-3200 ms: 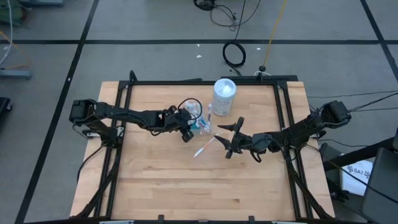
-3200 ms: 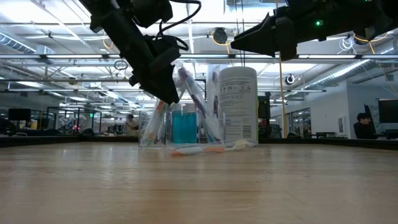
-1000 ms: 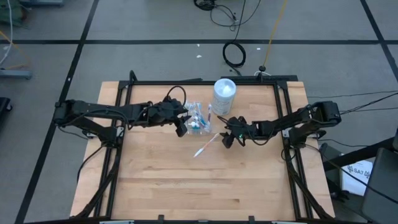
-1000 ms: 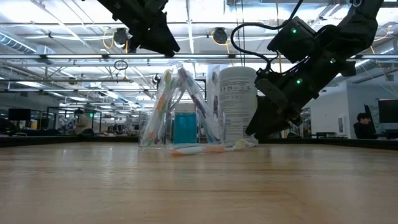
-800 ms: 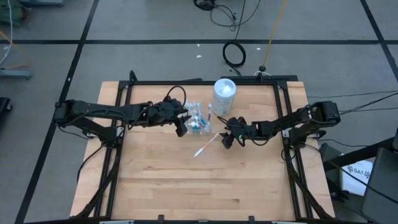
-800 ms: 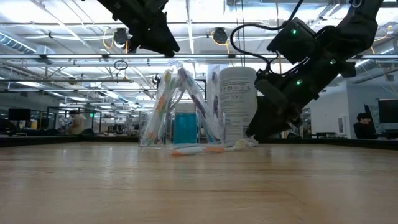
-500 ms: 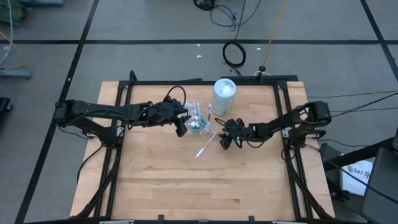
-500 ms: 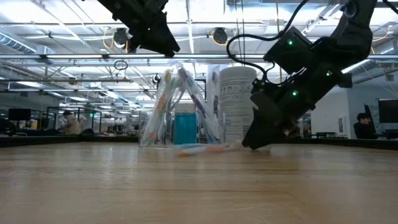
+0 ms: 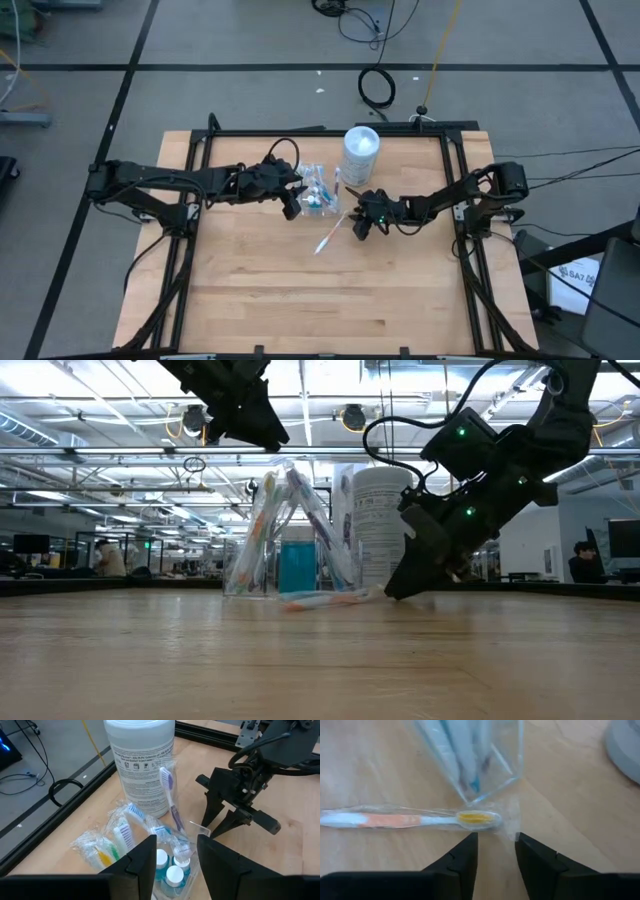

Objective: Pick & Place toothbrushing station
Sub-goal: Put the orange toothbrush into the transparent organizer

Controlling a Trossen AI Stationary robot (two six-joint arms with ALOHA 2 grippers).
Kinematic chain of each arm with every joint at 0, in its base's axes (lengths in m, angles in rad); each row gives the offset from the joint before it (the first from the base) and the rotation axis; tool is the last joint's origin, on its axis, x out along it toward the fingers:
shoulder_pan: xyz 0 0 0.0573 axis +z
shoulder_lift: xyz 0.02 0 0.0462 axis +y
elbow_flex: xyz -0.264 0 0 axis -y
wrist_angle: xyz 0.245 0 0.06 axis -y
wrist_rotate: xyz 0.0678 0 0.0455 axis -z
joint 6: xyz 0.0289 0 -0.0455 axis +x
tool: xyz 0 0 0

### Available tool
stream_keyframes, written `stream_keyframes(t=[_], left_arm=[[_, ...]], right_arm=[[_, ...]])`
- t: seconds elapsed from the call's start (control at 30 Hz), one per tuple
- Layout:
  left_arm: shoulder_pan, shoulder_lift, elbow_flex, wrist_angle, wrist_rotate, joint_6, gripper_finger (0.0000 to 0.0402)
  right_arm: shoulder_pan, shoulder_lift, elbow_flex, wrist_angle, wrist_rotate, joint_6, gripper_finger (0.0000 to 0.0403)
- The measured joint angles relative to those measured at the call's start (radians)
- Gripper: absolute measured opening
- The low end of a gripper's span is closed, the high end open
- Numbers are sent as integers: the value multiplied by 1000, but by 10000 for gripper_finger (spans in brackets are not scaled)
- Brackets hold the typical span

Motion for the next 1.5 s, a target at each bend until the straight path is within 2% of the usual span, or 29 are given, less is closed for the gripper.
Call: stream_keyframes(t=[0.23, 0.53, 0.67, 0.87, 1.07, 1.4, 1.5], left_arm=[[0, 0, 0, 0, 0, 0, 145], [0, 0, 0, 0, 0, -2, 145], [0, 0, 0, 0, 0, -7, 145], [0, 0, 0, 0, 0, -11, 145], [0, 0, 0, 0, 0, -11, 145], [0, 0, 0, 1, 0, -6, 145], [0, 0, 0, 0, 0, -6, 145]], right_arm=[[-2, 0, 0, 61, -34, -2, 115], [-31, 0, 0, 92, -24, 7, 180], [-29, 0, 0, 66, -24, 4, 186], [-29, 0, 0, 58, -25, 26, 153], [-29, 0, 0, 60, -101, 27, 108], [-29, 0, 0, 55, -96, -2, 10], [-29, 0, 0, 58, -93, -3, 5]])
